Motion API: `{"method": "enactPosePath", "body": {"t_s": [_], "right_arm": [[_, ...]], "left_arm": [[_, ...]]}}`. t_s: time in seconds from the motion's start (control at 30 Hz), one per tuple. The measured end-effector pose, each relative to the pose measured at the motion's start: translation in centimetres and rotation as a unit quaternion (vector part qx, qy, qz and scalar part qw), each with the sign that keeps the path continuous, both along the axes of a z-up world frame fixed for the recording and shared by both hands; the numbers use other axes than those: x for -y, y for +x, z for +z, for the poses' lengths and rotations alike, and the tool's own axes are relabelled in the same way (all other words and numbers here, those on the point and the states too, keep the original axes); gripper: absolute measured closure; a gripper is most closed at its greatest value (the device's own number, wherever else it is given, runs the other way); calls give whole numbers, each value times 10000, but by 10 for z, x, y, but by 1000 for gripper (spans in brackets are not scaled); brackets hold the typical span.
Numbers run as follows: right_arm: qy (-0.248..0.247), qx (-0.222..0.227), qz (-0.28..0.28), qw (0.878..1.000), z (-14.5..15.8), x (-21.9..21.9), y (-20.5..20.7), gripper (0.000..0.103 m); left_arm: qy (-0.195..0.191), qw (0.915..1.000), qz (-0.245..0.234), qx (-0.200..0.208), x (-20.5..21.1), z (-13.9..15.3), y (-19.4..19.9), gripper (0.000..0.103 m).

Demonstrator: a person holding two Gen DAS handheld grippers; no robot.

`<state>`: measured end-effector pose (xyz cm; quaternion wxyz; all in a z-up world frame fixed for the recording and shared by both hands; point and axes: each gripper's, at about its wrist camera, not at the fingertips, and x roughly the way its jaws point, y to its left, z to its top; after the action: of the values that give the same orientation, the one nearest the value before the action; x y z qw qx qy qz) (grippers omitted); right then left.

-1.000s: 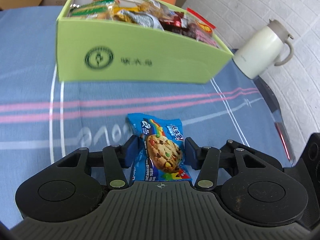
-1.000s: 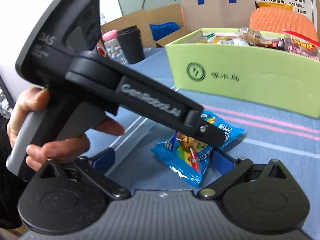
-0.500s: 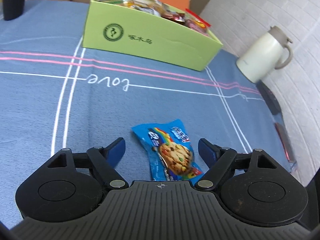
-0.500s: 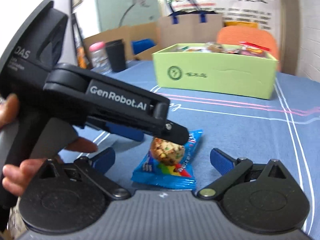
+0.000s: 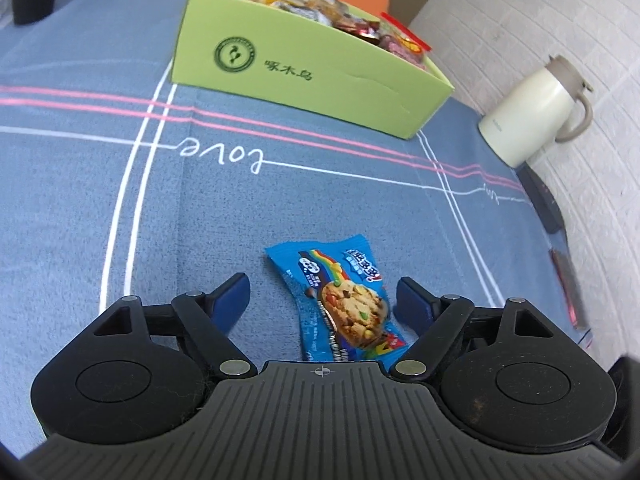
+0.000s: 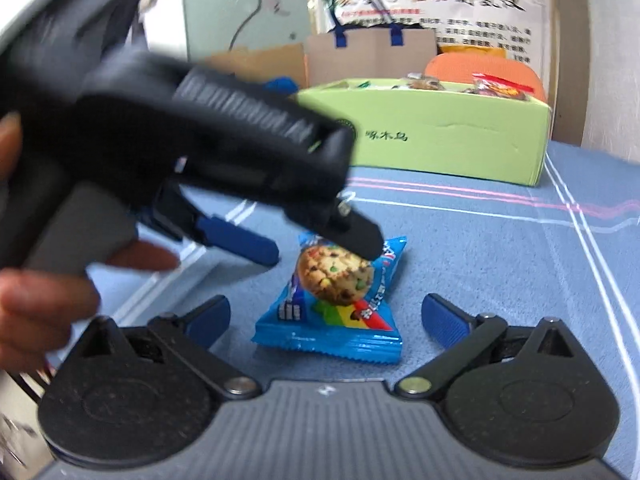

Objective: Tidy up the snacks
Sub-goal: 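Move the left tool to the blue cookie pack and grasp it, then carry the blue cookie pack into the green box and open the left tool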

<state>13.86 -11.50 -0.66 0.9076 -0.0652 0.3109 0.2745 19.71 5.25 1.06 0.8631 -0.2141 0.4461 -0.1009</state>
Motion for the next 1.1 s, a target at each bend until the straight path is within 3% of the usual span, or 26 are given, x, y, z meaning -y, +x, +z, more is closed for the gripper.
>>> {"method": "enactPosePath", "body": {"t_s": [0.2,0.47,0.6,0.67,0.73,0.77,0.8,0.93,1.1], "right_arm": [[-43,408,2,9992,12,1,-14,3],[31,246,97,9996,10,-2,-5,6],[333,39,-20,9994,10,0,5,7],[259,-9,0,9997,6,-3,6,16],[-58,232,-4,9997,4,-7,1,26],[20,232,25,9997,5,-6,-1,42],[51,192,-37,9998,6,-3,-1,43],[122,150,-96,9998,15,7,7,49],[4,658,-72,9978,49,5,31,49]], "left_arm": [[-2,9999,-97,88,8,7,-2,44],[87,9998,-204,9,14,5,-1,54],[58,9998,-202,-9,13,-1,-2,53],[102,9997,-216,4,15,-1,-2,52],[138,9995,-273,44,17,-1,-1,56],[158,9994,-297,74,18,-2,-1,77],[187,9993,-302,119,18,-3,-2,83],[7,9993,-319,198,17,-2,-1,86],[-234,9976,-309,579,12,31,18,87]]}}
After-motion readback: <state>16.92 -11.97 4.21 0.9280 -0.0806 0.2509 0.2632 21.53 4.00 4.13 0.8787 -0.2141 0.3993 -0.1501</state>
